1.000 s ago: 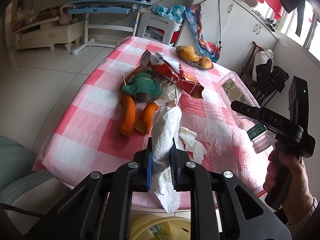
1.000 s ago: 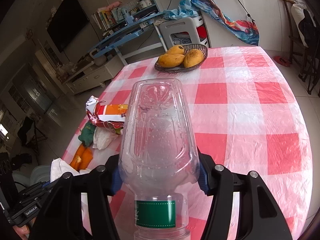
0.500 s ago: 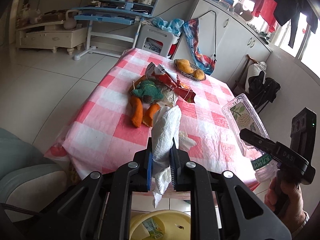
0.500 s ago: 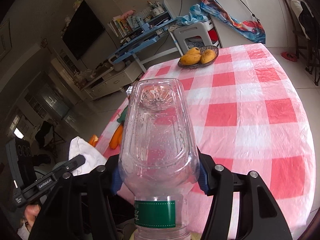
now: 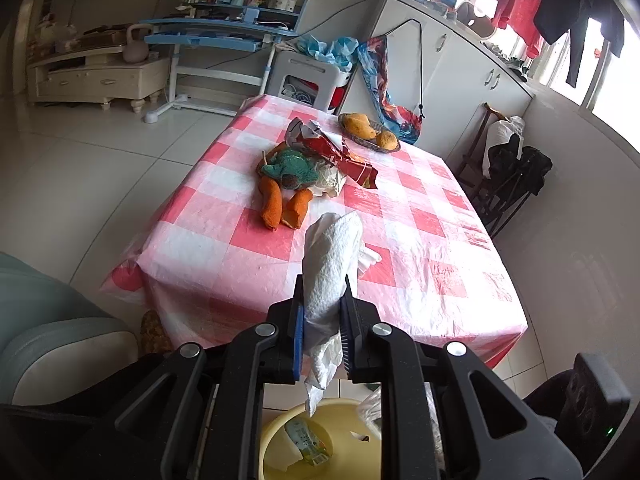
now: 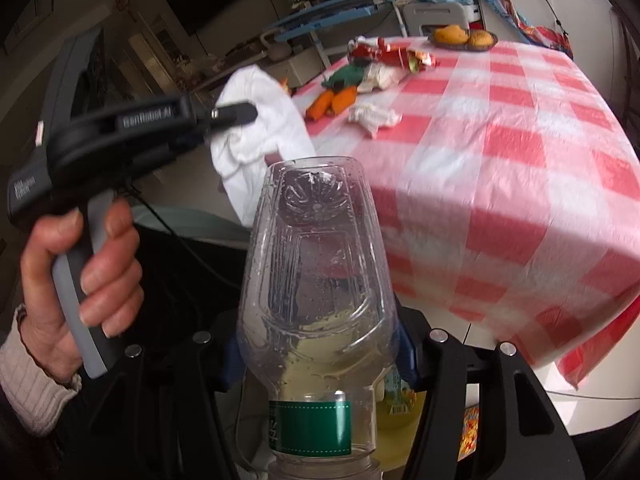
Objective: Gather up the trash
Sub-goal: 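Carry the white tissue to the yellow basin with the left gripper while the right drops the clear bottle in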
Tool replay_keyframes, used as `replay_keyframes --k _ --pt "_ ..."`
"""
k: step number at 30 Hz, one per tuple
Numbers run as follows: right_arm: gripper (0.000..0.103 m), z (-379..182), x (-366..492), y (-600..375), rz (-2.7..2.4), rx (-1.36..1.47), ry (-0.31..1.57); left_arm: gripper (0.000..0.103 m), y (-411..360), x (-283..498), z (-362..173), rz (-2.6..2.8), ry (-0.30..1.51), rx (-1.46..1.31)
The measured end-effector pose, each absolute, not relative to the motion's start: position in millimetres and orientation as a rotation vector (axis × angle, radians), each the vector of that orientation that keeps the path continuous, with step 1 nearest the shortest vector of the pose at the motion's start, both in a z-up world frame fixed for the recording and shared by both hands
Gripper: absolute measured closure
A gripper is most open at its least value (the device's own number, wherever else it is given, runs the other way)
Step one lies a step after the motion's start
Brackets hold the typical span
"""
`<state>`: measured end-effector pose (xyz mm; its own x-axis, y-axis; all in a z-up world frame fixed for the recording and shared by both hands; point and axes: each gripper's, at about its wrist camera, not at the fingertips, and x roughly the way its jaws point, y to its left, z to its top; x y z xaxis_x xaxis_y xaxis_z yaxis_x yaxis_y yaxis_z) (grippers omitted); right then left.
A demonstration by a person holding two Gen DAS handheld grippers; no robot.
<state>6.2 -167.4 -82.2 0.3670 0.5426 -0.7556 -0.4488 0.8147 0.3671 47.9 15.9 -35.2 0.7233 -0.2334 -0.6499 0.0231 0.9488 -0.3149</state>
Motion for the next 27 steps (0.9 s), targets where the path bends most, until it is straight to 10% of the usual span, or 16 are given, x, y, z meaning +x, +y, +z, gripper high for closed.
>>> replay_keyframes --k 19,27 --pt "0.028 -60 12 -209 0.4 0.188 0.77 0.088 -58 15 -95 -0.344 1.086 0.004" --pt "0.025 -57 14 -216 0.371 0.206 0.762 0.041 -83 4 -96 -0.335 1.047 0.163"
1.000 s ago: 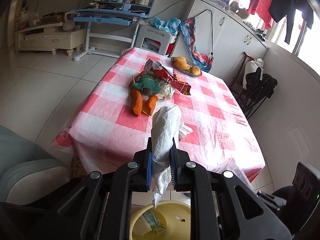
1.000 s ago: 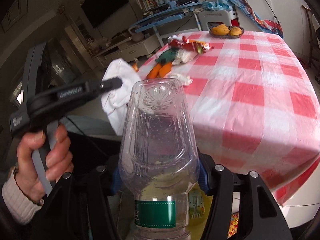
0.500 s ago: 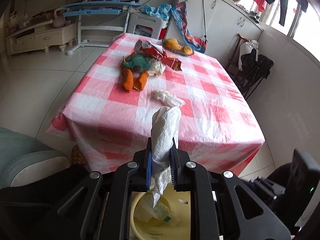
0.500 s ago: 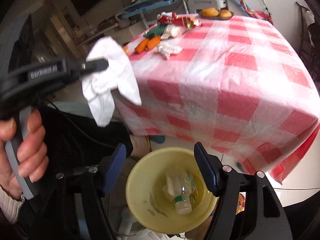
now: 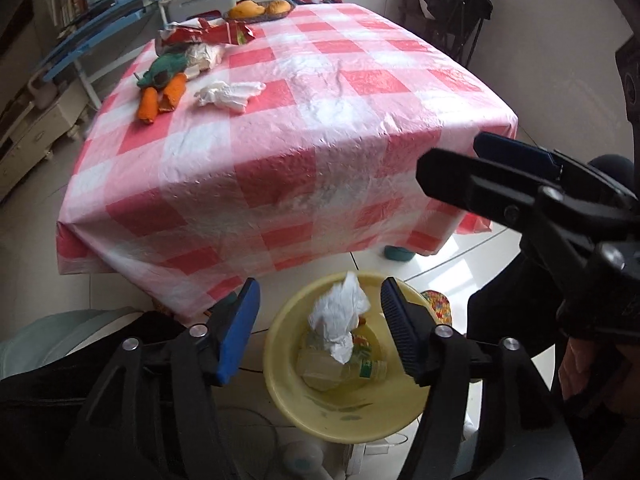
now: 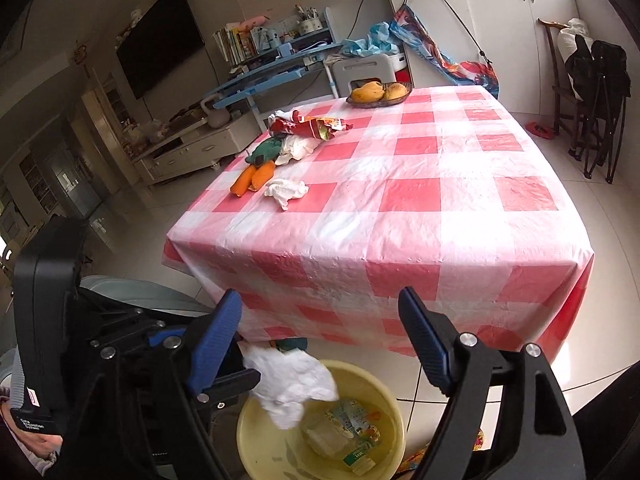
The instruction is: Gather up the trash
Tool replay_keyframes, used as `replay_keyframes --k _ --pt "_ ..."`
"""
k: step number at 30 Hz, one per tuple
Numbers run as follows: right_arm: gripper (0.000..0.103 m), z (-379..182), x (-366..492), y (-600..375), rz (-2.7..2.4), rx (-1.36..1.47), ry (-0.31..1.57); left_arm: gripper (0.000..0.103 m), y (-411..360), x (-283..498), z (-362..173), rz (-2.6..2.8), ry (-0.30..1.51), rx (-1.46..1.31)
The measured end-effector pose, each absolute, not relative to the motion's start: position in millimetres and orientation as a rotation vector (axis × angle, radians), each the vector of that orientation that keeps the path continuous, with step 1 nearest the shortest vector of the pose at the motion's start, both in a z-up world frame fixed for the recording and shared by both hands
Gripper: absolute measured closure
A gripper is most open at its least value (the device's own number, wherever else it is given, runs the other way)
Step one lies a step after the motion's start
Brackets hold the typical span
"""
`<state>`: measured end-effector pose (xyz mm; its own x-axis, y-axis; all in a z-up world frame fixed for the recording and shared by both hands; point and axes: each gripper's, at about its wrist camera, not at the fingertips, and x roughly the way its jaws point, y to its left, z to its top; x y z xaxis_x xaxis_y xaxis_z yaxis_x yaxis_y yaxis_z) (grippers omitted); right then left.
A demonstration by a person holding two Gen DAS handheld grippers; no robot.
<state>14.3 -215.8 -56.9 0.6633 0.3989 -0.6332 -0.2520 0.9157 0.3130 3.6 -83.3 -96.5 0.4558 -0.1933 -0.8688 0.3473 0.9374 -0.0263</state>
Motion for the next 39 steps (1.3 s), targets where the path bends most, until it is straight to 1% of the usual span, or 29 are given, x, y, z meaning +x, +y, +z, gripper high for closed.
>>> replay_keyframes --k 4,17,39 --pt "0.025 -57 6 -217 0.367 0.202 0.758 0.035 -61 17 -89 -0.252 1.018 0.066" --pt "0.024 -63 7 -210 0.37 0.175 0.781 0.033 -17 27 -75 -0.134 0.929 -0.173" --pt "0.024 -66 7 -204 0.375 0.157 0.794 0.032 -16 28 -77 -0.13 0.927 -0.182"
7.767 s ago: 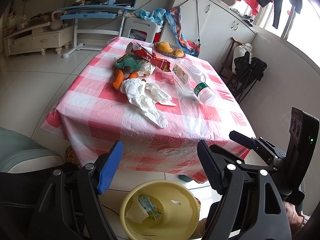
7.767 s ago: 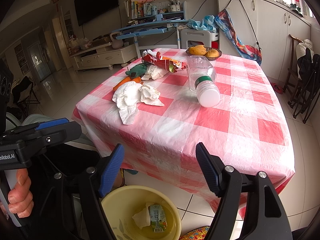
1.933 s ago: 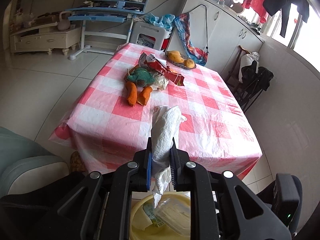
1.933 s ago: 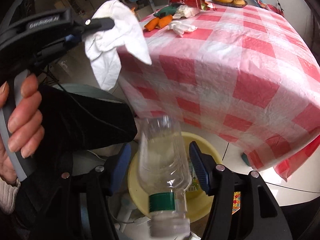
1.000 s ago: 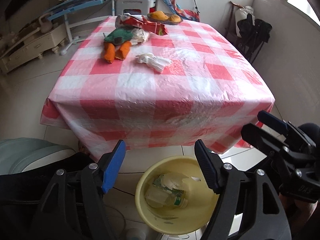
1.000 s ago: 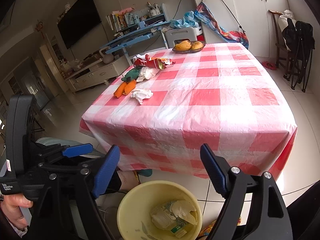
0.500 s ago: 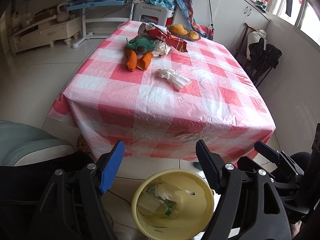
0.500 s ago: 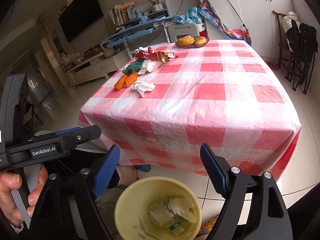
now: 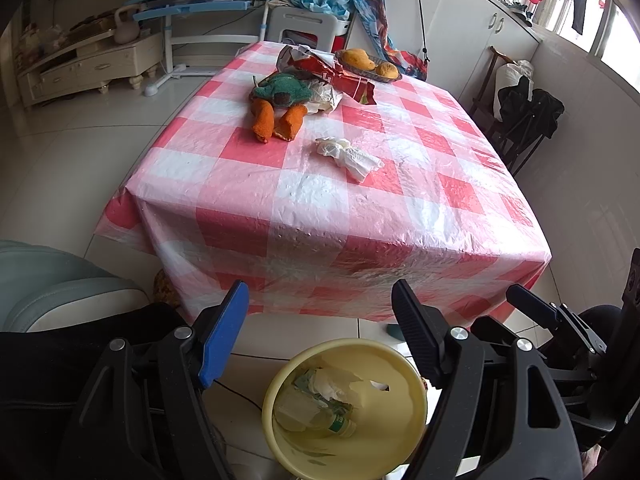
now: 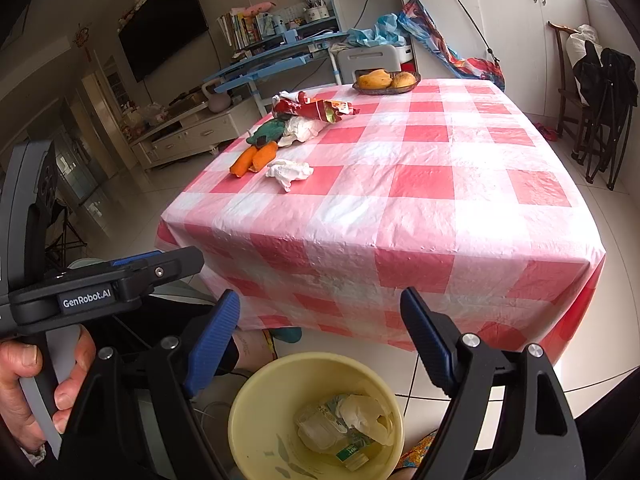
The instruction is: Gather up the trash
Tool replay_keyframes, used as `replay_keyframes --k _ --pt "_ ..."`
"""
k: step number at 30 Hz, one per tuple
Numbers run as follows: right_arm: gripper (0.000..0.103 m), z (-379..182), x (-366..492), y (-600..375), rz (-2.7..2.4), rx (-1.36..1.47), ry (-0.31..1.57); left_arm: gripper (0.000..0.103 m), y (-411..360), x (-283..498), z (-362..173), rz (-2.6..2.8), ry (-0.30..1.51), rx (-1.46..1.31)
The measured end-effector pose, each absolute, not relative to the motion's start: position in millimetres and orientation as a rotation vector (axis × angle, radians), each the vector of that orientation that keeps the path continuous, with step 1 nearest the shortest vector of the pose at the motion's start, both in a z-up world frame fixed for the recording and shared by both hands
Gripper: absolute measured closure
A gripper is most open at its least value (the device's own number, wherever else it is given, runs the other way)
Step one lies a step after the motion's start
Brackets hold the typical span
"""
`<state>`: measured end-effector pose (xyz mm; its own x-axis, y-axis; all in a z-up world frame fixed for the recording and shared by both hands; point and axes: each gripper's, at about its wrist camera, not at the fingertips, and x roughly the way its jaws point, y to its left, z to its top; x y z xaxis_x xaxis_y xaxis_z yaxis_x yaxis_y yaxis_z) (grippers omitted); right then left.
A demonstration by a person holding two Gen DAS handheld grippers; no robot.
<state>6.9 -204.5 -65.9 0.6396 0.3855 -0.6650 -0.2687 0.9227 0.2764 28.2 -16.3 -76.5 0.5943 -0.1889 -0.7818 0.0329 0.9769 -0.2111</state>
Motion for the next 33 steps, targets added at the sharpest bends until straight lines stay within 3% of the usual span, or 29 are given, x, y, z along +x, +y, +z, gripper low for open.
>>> replay_keyframes --k 33 --pt "0.024 -68.1 6.2 -196.3 0.386 0.144 0.804 0.032 -16.5 29.1 -77.3 -0.131 0.928 -0.183"
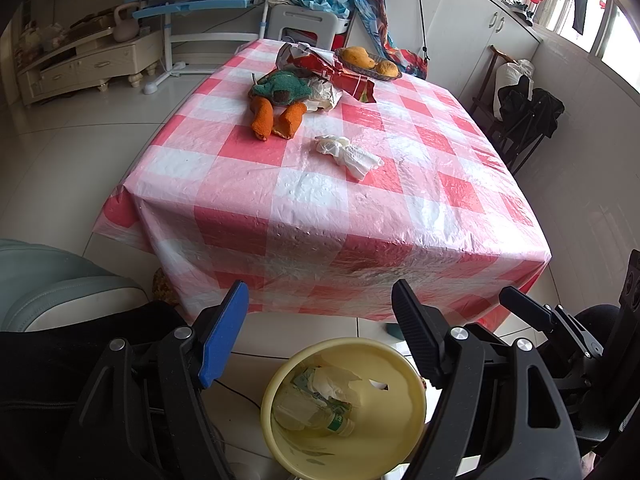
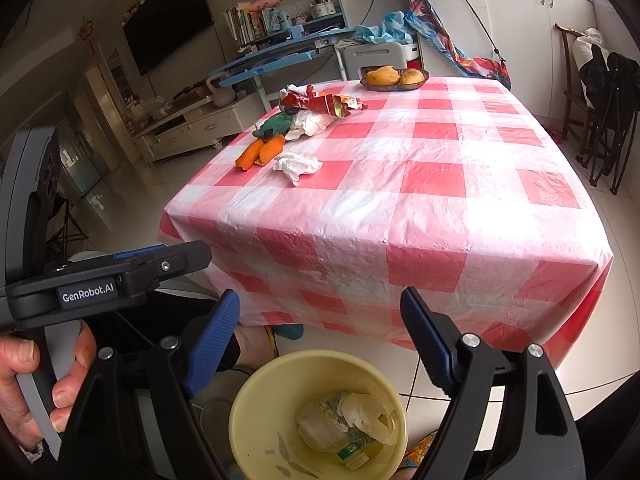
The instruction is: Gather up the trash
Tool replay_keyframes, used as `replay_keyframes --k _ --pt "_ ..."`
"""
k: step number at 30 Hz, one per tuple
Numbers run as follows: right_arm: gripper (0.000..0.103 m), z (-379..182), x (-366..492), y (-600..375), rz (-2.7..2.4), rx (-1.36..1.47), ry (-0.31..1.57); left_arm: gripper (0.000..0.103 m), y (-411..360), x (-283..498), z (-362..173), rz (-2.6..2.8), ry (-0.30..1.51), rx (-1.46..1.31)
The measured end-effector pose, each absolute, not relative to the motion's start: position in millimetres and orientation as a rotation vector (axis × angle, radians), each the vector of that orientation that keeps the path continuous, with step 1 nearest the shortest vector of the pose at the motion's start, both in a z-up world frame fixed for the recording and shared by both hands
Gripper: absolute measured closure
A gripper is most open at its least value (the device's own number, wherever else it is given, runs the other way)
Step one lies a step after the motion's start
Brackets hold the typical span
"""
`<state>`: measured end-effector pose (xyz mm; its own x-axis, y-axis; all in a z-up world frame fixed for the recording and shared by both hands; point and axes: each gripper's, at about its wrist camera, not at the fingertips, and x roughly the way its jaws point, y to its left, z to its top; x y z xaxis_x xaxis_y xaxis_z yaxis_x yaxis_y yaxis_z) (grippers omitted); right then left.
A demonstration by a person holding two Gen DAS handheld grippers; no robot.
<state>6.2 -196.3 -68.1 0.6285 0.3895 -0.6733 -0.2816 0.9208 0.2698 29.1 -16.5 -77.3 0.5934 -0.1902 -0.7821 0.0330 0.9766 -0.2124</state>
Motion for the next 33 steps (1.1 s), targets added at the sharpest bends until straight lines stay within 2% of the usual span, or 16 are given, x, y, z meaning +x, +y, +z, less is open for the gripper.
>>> replay_keyframes --k 33 --pt "0.024 -67.2 6.4 -195.0 0.385 0.143 0.802 0.03 -17.3 28.8 -75.0 -0.133 0.92 -0.181"
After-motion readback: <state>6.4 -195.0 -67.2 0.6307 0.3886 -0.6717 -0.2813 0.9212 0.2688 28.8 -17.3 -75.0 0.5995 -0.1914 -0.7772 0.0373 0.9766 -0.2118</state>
